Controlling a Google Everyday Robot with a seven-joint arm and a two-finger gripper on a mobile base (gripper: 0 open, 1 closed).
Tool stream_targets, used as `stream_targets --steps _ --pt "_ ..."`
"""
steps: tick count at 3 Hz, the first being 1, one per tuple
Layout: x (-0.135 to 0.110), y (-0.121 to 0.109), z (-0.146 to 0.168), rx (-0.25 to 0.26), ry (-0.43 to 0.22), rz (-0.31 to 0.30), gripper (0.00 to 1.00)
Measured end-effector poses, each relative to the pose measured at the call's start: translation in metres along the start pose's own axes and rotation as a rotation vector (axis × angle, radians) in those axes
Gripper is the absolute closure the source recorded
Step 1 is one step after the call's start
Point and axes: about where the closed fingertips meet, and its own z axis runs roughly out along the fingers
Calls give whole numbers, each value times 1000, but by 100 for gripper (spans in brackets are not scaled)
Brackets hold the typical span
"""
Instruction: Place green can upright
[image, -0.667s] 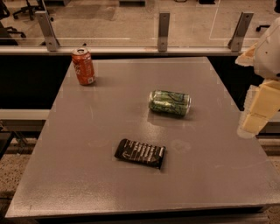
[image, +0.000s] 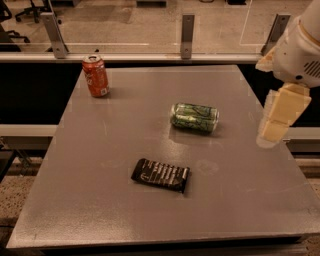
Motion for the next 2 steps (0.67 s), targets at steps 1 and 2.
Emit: stream_targets --steps 1,2 --pt "-22 -18 23 -33 -12 -28 0" --pt "-46 -33 50 -59 -27 -57 0"
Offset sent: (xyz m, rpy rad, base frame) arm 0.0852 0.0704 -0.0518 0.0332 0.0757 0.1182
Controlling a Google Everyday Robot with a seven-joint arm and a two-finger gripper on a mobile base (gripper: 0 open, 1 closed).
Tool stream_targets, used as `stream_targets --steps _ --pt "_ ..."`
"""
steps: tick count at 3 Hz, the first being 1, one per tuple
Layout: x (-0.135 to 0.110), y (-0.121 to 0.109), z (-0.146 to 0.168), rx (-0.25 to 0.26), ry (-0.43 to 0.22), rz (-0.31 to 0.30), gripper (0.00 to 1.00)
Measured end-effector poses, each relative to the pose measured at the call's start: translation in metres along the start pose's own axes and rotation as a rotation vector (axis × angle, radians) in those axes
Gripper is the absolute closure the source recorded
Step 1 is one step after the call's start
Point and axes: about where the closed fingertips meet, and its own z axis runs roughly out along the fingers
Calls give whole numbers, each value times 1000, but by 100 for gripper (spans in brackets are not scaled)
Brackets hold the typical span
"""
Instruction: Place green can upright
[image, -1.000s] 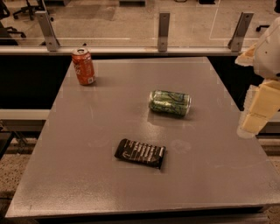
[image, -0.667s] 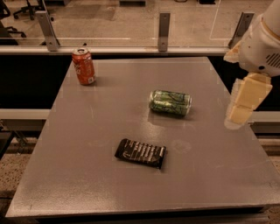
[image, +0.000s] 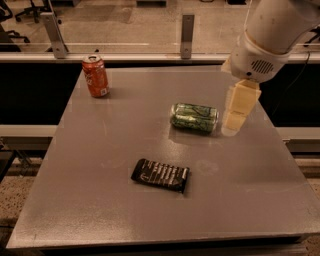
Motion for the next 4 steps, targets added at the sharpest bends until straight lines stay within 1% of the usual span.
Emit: stream_targets --steps 1,2,3,4 --pt "-18 -16 25 -31 -7 -20 0" --pt "-30 -27 46 -68 8 -34 0" --pt "-44 -31 68 -100 24 -43 0" --pt "-51 -29 91 -124 58 -49 0"
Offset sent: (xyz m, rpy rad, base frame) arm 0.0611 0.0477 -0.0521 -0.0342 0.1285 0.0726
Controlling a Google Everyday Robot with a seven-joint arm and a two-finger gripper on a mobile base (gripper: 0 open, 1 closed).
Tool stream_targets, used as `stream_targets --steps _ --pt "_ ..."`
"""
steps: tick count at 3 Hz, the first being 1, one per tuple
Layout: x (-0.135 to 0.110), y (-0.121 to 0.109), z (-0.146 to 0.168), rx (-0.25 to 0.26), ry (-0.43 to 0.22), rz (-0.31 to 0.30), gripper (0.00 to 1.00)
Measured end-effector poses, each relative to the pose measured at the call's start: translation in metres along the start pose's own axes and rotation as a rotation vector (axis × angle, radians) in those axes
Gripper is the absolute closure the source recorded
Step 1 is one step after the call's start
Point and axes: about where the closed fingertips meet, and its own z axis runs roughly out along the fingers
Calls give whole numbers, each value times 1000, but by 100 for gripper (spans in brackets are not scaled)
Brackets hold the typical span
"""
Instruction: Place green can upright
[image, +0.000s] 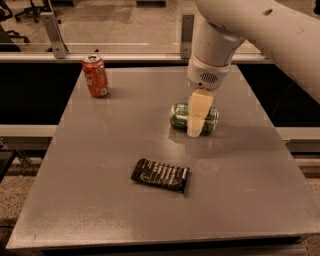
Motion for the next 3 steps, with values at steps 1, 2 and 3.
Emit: stream_targets --steps 1,2,3 --pt "-4 0 15 -8 39 -8 0" --pt "-6 0 26 -6 86 -14 0" --pt "-9 -3 34 -13 128 -12 25"
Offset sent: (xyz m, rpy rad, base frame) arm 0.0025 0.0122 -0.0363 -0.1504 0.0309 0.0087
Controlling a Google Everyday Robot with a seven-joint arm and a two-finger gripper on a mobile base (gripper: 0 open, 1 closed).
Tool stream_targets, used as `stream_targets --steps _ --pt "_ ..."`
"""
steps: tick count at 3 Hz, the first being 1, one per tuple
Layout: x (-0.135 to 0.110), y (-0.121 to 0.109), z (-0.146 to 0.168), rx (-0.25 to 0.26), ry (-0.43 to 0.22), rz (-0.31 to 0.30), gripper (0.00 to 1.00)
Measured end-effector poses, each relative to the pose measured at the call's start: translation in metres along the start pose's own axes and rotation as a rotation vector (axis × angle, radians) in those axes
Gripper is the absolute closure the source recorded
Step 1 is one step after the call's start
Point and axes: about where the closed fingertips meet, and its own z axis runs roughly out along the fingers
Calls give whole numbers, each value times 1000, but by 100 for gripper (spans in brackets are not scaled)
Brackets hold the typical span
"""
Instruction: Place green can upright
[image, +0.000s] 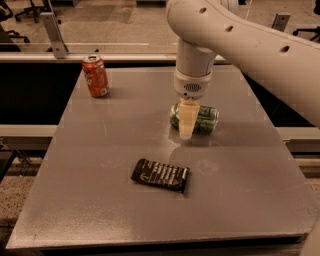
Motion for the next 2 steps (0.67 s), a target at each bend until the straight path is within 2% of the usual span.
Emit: stream_targets --steps 1,2 --pt "-1 -2 1 -5 15 3 47" --pt "1 -6 -7 -9 -17 29 71"
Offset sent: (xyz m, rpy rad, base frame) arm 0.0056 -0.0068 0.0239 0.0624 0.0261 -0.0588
